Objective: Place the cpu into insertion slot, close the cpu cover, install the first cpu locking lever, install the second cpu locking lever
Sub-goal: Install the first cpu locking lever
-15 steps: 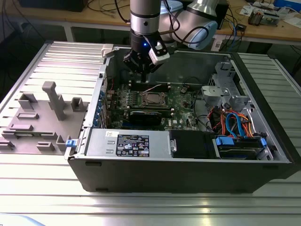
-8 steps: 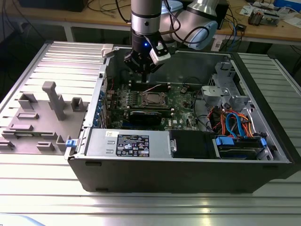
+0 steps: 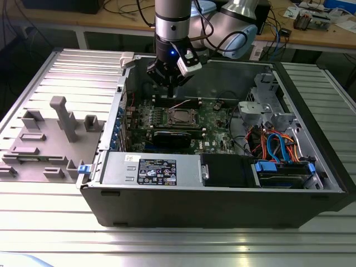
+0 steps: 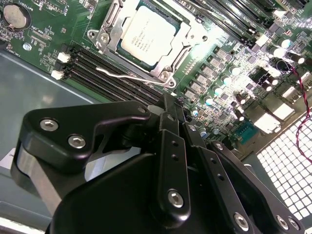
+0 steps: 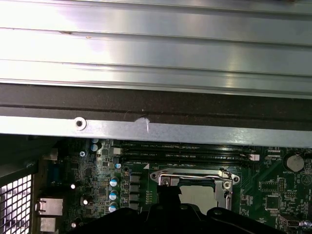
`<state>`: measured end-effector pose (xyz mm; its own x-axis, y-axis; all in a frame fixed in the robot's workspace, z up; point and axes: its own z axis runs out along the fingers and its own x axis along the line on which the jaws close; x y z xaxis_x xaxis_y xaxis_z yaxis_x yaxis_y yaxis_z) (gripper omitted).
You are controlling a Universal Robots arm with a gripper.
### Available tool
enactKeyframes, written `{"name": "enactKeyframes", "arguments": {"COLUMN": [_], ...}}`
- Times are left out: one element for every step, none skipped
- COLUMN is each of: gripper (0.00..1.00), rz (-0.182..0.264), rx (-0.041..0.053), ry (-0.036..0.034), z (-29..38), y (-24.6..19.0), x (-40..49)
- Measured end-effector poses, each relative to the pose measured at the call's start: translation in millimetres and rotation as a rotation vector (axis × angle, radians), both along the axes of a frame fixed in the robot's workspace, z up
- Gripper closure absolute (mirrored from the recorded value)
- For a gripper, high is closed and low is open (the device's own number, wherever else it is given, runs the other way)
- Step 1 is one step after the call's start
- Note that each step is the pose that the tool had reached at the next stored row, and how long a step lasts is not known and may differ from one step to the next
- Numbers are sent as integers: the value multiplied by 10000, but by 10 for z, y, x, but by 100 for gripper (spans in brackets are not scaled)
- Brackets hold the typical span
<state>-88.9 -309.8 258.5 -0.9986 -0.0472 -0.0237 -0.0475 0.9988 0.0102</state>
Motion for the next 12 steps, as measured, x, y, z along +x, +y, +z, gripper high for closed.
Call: {"name": "enactKeyframes", "arguments": {"gripper": [89, 89, 89, 89, 89, 89, 89, 89, 89, 89, 89, 89], "rz": [0, 3, 1, 0, 0, -1, -4, -11, -20, -30, -49, -74], "rx": [3, 111, 287, 461, 463, 463, 461, 461, 466, 472, 480, 484], "ry": [-1, -1, 5, 6, 6, 6, 7, 7, 6, 6, 5, 4], "z": [-1, -5, -5, -9, -14, -19, -24, -30, -39, -47, -57, -69], "y": [0, 0, -3, -20, -26, -28, -29, -30, -31, -31, -31, -31], "x": [0, 3, 5, 8, 15, 22, 35, 51, 75, 94, 115, 132]}}
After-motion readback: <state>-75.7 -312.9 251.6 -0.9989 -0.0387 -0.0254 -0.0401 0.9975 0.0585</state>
